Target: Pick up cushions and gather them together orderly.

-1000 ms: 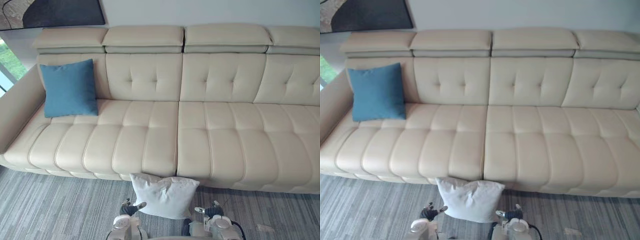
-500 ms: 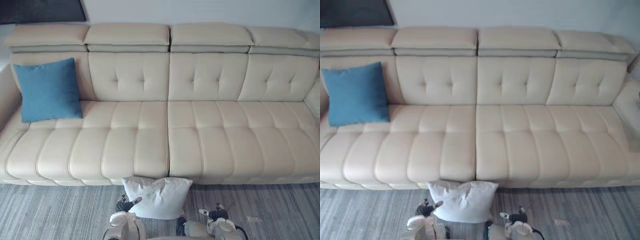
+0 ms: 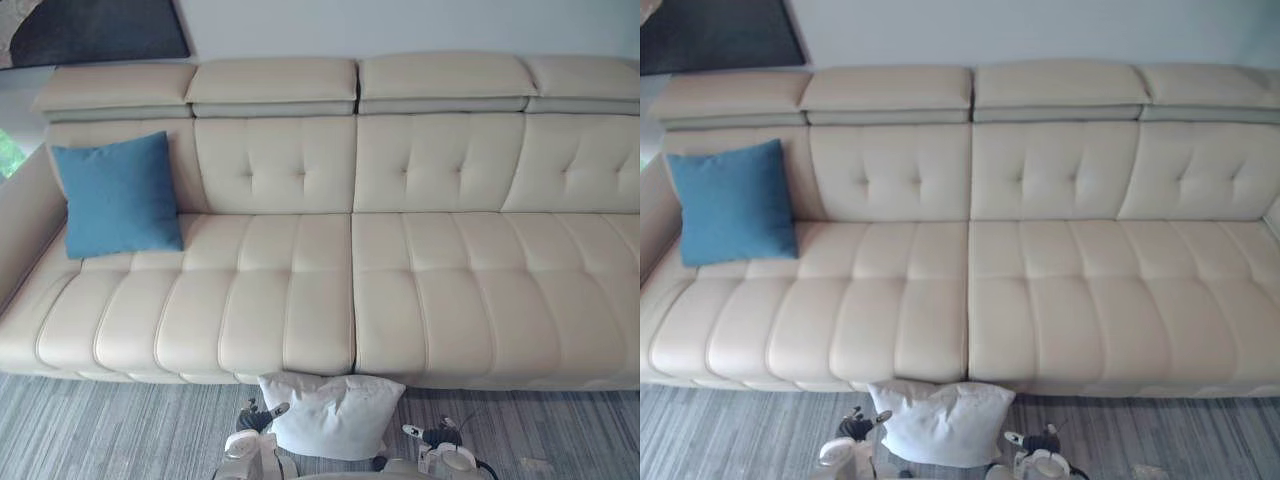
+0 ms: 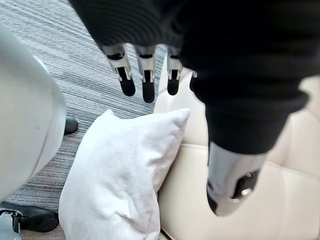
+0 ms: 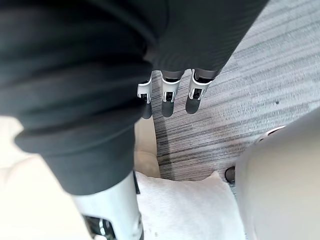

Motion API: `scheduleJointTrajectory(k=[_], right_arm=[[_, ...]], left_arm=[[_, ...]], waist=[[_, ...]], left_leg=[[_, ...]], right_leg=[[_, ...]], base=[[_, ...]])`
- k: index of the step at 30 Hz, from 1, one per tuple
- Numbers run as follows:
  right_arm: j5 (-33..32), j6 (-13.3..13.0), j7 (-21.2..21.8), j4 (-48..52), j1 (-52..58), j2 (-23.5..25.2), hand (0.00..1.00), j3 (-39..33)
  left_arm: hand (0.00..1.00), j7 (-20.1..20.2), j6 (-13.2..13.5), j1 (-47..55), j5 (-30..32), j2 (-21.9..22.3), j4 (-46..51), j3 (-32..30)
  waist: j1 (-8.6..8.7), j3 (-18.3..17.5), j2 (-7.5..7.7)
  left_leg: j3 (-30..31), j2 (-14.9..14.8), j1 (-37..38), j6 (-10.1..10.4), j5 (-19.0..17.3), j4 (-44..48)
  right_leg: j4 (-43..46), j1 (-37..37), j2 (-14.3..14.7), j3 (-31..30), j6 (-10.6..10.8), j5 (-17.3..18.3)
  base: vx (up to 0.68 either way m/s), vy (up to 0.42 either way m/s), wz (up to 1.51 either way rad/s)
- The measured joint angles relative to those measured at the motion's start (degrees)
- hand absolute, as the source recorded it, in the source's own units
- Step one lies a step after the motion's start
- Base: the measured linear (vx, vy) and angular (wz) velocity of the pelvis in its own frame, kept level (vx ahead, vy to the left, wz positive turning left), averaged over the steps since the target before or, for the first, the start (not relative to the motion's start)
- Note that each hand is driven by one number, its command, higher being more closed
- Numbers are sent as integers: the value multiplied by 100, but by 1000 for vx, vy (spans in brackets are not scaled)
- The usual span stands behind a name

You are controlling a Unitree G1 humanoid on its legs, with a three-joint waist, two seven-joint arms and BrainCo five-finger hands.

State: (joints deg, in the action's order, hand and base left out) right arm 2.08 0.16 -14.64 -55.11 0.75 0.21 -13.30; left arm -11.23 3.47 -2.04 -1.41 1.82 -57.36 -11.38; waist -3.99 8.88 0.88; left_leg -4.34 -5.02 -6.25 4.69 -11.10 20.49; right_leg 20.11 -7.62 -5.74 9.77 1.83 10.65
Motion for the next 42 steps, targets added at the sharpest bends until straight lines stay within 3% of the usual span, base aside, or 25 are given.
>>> scheduleJointTrajectory(k=[1,3,5,8,12,19,23,28,29,30,37,42], right_arm=[[-8,-21,-11,6,-134,-1,0,4],[-101,-57,-85,32,-305,-43,0,2],[-192,-61,-179,52,-510,-82,0,3],[-300,-53,-236,201,-747,-82,0,-2],[-569,-59,-398,476,-1350,-131,0,-236],[-926,-108,-628,530,-3154,-313,0,-493],[-1030,-127,-702,725,-4111,-315,0,-512],[-1112,-127,-905,844,-4903,-245,0,-511],[-1112,-126,-925,857,-5034,-246,0,-507],[-1112,-124,-952,860,-5128,-237,100,-506],[-1111,-130,-1131,932,-5402,-73,100,-194],[-1232,-173,-1162,992,-5400,-92,100,100]], left_arm=[[0,-15,-1,-165,-51,-105,62,5],[0,-120,1,-376,-216,-238,158,5],[0,-222,5,-668,-378,-409,279,4],[0,-279,14,-1029,-515,-598,474,-42],[0,-449,85,-1744,-668,-893,732,-136],[0,-524,119,-3293,-750,-1555,758,-319],[0,-618,119,-4126,-770,-1595,966,-97],[0,-771,119,-4806,-755,-1557,976,260],[100,-812,117,-4885,-754,-1553,985,326],[100,-877,115,-4916,-738,-1560,1023,376],[100,-1249,73,-5082,-662,-1453,1174,630],[100,-1384,56,-5077,-777,-1452,1384,773]], waist=[[-7,160,79],[-27,362,99],[-75,651,103],[-105,936,198],[-101,1233,218],[77,1841,301],[107,2177,299],[136,2280,293],[137,2283,293],[135,2285,289],[176,2287,292],[206,2286,293]], left_leg=[[41,-19,-383,-1,-9,385],[184,-126,-1043,36,-188,1026],[282,-245,-1598,118,-674,1588],[340,-285,-2310,153,-838,2233],[364,-340,-3490,97,-843,2863],[468,-453,-5339,88,-799,3757],[492,-449,-6213,111,-762,4150],[567,-379,-6852,113,-760,4391],[572,-341,-6916,121,-743,4392],[578,-332,-6958,107,-723,4386],[697,-172,-7012,129,-543,4201],[801,-151,-6996,179,-462,4144]], right_leg=[[274,-279,-31,54,-21,83],[735,-802,0,135,-107,235],[1484,-1460,61,143,-166,543],[2185,-2197,35,104,-217,746],[2802,-3399,7,61,-267,714],[3506,-5242,82,-33,-406,489],[3867,-6134,67,-111,-404,427],[4134,-6764,16,-116,-464,386],[4172,-6842,-22,-118,-459,389],[4174,-6876,-31,-112,-458,389],[4118,-6889,-143,-23,-369,427],[4044,-6814,-148,74,-472,341]], base=[[-199,-82,29],[-245,-63,20],[-283,-32,2],[-260,-51,-6],[-231,-28,-11],[-157,-11,-14],[-78,18,-7],[-37,25,3],[-38,25,11],[-44,26,11],[-45,21,15],[-33,29,5]])
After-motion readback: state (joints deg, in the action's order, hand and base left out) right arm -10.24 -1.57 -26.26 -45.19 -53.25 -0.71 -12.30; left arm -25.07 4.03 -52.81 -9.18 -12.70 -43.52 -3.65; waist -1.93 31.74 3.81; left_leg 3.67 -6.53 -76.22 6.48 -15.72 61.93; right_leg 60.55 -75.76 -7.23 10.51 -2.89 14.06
